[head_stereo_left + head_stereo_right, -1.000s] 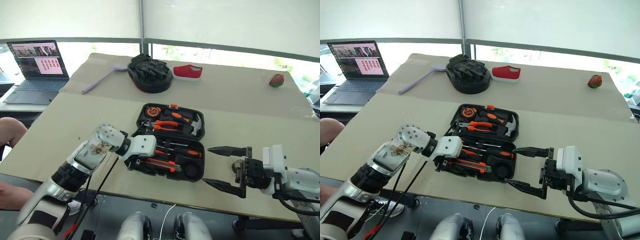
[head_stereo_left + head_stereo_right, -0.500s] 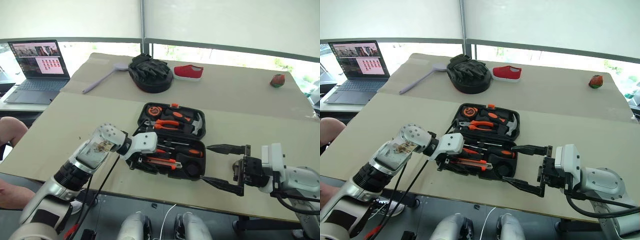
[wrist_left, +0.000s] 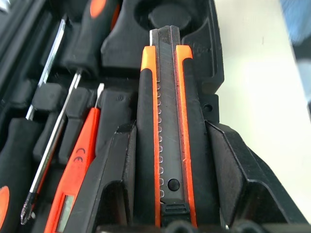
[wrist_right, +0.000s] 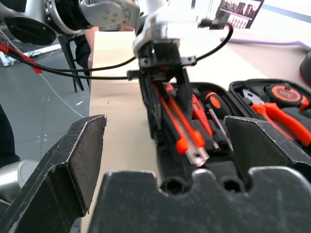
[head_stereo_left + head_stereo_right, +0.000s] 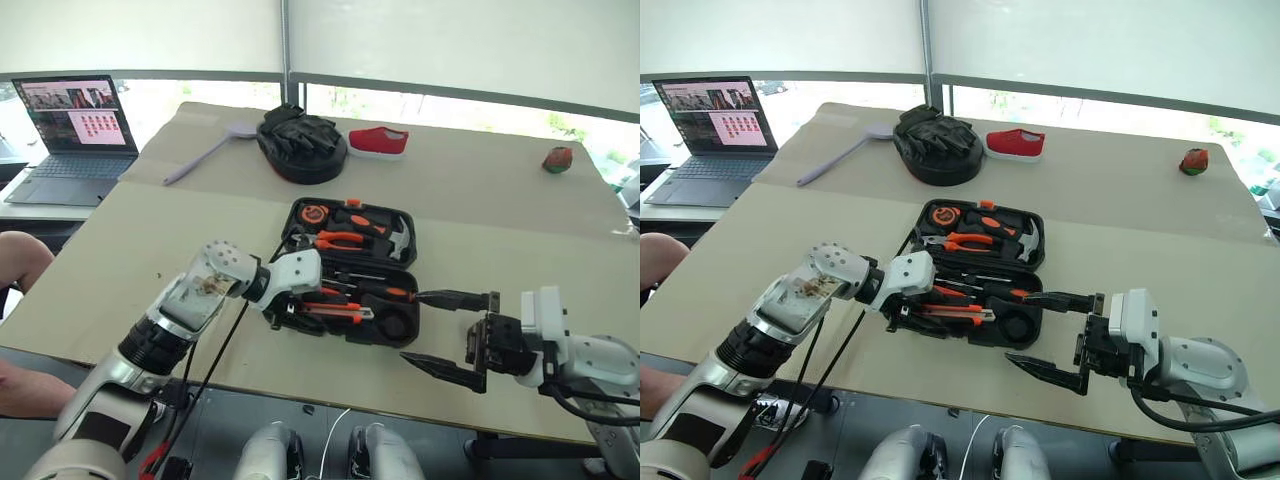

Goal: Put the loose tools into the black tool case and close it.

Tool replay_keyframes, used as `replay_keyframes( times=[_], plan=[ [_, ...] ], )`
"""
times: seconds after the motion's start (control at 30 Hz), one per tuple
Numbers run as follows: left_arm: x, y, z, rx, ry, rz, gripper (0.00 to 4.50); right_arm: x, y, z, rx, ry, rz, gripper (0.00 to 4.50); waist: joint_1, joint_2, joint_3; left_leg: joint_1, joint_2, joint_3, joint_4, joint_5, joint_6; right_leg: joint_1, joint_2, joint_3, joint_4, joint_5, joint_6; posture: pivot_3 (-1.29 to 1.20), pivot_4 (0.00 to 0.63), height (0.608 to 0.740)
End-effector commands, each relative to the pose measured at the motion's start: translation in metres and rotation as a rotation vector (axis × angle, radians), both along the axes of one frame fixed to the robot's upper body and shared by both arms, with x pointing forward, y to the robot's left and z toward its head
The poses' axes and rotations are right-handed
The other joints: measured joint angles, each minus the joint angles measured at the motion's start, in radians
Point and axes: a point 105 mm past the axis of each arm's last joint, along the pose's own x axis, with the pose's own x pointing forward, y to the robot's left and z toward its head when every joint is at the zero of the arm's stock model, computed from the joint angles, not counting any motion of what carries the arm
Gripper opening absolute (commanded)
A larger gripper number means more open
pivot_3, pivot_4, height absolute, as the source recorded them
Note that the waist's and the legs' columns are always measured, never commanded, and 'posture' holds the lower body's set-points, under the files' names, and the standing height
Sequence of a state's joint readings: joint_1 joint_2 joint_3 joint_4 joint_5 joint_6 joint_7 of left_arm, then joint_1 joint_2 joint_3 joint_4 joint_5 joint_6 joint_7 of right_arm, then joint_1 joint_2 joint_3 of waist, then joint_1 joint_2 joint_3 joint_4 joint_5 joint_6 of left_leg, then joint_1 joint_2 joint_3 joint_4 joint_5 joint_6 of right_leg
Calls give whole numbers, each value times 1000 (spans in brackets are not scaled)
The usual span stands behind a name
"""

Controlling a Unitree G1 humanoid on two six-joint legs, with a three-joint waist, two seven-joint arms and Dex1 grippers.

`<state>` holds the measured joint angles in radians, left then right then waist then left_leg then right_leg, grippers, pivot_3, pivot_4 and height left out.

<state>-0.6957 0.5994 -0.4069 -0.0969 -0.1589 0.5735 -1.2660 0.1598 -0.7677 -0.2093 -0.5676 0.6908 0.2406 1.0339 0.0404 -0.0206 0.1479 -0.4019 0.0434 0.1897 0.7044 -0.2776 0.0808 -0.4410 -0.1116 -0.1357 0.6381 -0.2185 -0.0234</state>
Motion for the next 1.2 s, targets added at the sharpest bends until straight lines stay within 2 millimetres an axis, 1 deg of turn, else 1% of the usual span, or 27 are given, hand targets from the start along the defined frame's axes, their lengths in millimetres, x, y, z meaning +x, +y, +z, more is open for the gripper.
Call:
replay_keyframes(
  times=[0.03, 0.2, 0.37, 0.57, 0.77, 1.1, 1.2],
  plan=[
    [4, 3, 18, -35, -51, 9, 1664, -3, 1, 7, 21, -13, 3, 4500, -2, 0, 0, 0, 0, 0, 0, 0, 0, 0, 0, 0, 0, 0, 0, 0, 150, 740],
    [4, 2, 14, -50, -37, 15, 1664, -3, 0, 6, 45, 6, -11, 4500, -4, 0, 0, 1, 0, 0, 0, 0, -1, 0, 1, 0, 0, 0, 0, 0, 150, 740],
    [3, 6, -3, 25, -101, -35, 1664, -2, 0, 4, 39, 5, -13, 4500, -3, 0, 0, 1, 0, 0, 0, 0, -1, 0, 1, 1, 1, 0, 0, 0, 150, 740],
    [6, 8, -15, 68, -120, -43, 1664, -1, -1, 2, 36, 3, -12, 4500, -3, 0, 0, 1, 0, 0, 0, 0, -1, 0, 1, 1, 0, 0, 0, 0, 150, 740],
    [5, 3, -23, 98, -133, -87, 1664, -1, -1, -1, 33, 0, -9, 4500, -2, 0, 0, 1, 0, 0, 0, 0, 0, 0, 1, 0, 0, 0, 0, 0, 150, 740],
    [7, -8, -21, 78, -156, -117, 1664, 0, -1, -5, 31, 0, -9, 4500, -2, 0, 0, 1, 0, 0, 0, 0, 0, 1, 1, 0, 0, 0, 0, 0, 150, 740],
    [2, -8, -24, 96, -138, -143, 1664, 0, -1, -6, 29, 1, -7, 4500, -2, 0, 0, 1, 0, 0, 1, 0, 0, 1, 1, 0, 1, 0, 0, 0, 150, 740]
  ],
)
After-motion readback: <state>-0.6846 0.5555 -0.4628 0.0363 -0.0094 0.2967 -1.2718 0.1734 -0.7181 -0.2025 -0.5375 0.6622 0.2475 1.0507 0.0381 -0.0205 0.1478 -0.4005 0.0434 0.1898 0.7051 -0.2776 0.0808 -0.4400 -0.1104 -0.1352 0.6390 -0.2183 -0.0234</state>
